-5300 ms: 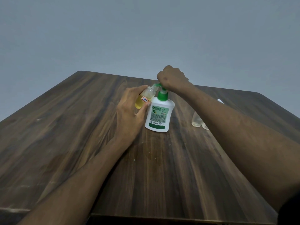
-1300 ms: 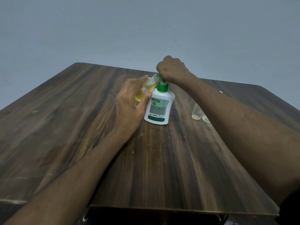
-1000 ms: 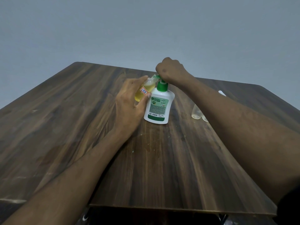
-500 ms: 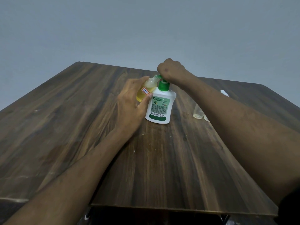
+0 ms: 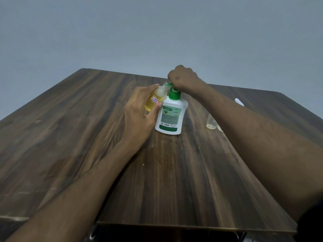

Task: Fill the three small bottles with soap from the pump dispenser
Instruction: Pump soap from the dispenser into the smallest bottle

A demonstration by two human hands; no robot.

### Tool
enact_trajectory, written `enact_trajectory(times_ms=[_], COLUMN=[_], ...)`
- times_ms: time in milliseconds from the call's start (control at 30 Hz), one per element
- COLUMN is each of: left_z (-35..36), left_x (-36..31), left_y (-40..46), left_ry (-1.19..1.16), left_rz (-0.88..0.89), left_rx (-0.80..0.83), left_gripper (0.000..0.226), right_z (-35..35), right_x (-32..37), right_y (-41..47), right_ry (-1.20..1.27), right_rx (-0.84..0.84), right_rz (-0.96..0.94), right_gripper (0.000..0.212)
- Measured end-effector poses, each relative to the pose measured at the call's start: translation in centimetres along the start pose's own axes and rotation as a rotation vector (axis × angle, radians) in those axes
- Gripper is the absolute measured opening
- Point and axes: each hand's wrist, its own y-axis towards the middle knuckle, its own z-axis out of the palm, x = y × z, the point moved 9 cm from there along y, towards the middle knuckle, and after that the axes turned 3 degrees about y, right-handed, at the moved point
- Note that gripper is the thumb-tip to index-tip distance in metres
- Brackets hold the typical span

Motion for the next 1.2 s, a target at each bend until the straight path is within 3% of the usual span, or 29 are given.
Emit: enact_trajectory(times_ms=[1200], left_z=[-0.07], left_x=[-0.02], left_y=[0.02], left_ry=[-0.010], left_rz=[-0.013], left_rx=[0.006], left_gripper=[0.040], right_z=[-0.01], right_x=[-0.08], right_y=[0.28], right_ry=[0.011], right_rx=[0.005], right_rz=[-0.019], right_gripper=[0.015])
